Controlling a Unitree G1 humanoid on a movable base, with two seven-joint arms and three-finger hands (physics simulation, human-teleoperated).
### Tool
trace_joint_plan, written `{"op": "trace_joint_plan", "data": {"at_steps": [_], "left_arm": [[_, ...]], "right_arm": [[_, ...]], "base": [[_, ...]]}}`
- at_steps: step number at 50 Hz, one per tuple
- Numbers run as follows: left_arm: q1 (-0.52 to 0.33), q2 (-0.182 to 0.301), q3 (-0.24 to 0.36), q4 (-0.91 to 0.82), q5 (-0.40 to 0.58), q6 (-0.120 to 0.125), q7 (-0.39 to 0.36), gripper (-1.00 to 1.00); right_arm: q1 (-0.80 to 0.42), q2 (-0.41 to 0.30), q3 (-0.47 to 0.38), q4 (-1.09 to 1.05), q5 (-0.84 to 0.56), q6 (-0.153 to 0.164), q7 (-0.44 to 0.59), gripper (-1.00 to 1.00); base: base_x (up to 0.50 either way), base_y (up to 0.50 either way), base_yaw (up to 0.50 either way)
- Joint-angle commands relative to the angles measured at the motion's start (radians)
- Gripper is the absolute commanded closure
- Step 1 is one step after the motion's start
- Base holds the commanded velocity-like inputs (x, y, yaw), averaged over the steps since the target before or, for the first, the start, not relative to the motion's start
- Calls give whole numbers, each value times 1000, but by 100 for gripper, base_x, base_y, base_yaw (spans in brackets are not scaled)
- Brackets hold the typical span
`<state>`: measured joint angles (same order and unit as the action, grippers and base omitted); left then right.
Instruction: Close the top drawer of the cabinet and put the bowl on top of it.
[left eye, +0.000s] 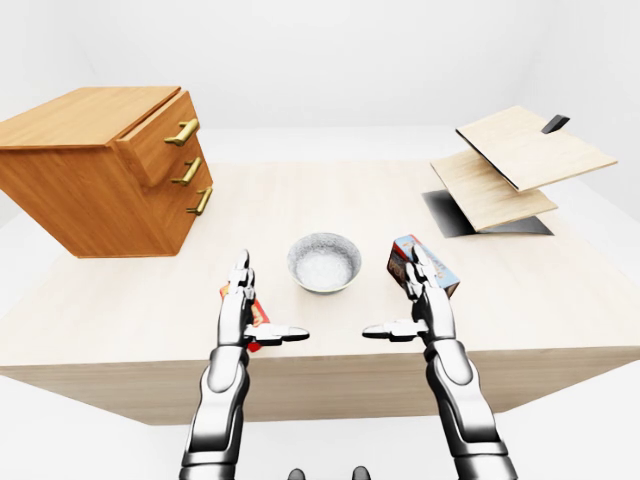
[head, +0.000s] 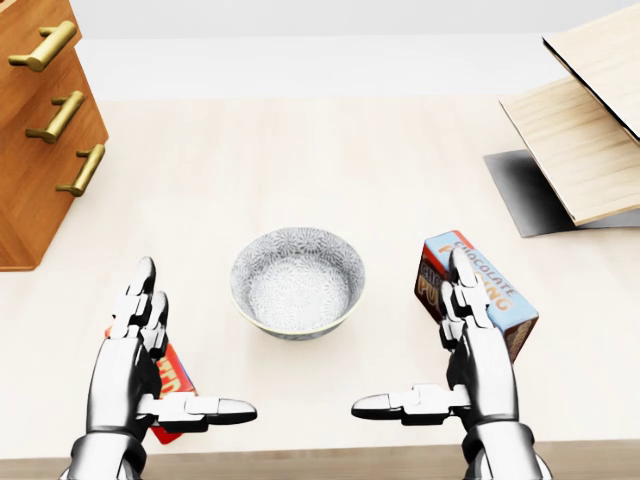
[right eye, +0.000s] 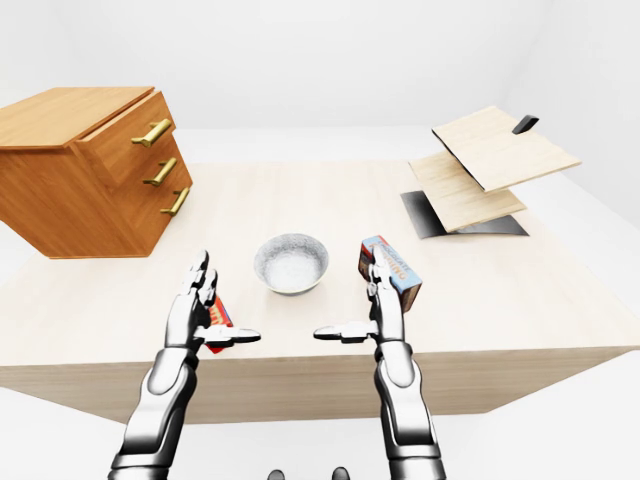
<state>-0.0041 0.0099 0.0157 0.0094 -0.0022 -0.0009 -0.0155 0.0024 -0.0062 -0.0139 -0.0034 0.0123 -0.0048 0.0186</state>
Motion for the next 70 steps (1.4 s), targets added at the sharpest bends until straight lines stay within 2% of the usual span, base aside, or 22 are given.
{"op": "trace_joint_plan", "data": {"at_steps": [1, 2, 6, 9, 14, 16, 22, 23, 26, 29, 32, 39, 45, 53, 64, 70], "left_arm": [[-12, 19, 31, 23, -5, 10, -34, -100], [-9, 19, 32, 11, -7, 14, -35, -100], [15, 18, 31, -41, 1, 19, -34, -100], [32, 19, 32, -88, -7, 45, -50, -100], [65, 15, 34, -179, -16, 85, -64, -100], [85, 11, 27, -214, -9, 88, -68, -100], [134, 3, 8, -306, 4, 88, -74, -100], [137, 3, 8, -311, 10, 88, -72, -100], [138, 4, 11, -316, 12, 88, -75, -100], [150, 4, 15, -347, 10, 88, -81, -100], [169, 3, 16, -386, 7, 88, -91, -100], [212, -3, 7, -450, 11, 88, -101, -100], [209, -4, -1, -428, 17, 88, -102, -100], [201, -1, -3, -410, 16, 88, -106, -100], [210, 0, -1, -435, 7, 88, -114, -100], [209, 0, 7, -439, 2, 88, -118, -100]], "right_arm": [[14, -11, -21, -28, 22, -11, 36, -100], [17, -10, -21, -28, 20, -19, 34, -100], [34, -7, -16, -55, 15, -16, 32, -100], [55, -6, -12, -92, 32, -5, 52, -100], [89, -2, 1, -134, 17, -7, 54, -100], [102, 0, 9, -148, 12, -9, 56, -100], [156, 2, 23, -224, 3, -10, 61, -100], [164, 2, 25, -235, 5, -22, 64, -100], [180, 4, 27, -257, 4, -30, 61, -100], [200, 3, 31, -294, 10, -22, 65, -100], [218, 3, 32, -322, 7, -33, 62, -100], [238, 3, 19, -381, 12, -4, 61, -100], [246, 4, 5, -411, 28, 13, 68, -100], [250, 8, -6, -426, 40, 19, 75, -100], [268, 12, 1, -438, 32, -1, 68, -100], [271, 10, 3, -442, 39, 0, 71, -100]], "base": [[0, 0, 0], [0, 0, 0], [0, 0, 0], [0, 0, 0], [0, 0, 0], [0, 0, 0], [0, 0, 0], [0, 0, 0], [0, 0, 0], [0, 0, 0], [0, 0, 0], [0, 0, 0], [0, 0, 0], [10, 0, 0], [28, 0, 0], [33, 0, 0]]}}
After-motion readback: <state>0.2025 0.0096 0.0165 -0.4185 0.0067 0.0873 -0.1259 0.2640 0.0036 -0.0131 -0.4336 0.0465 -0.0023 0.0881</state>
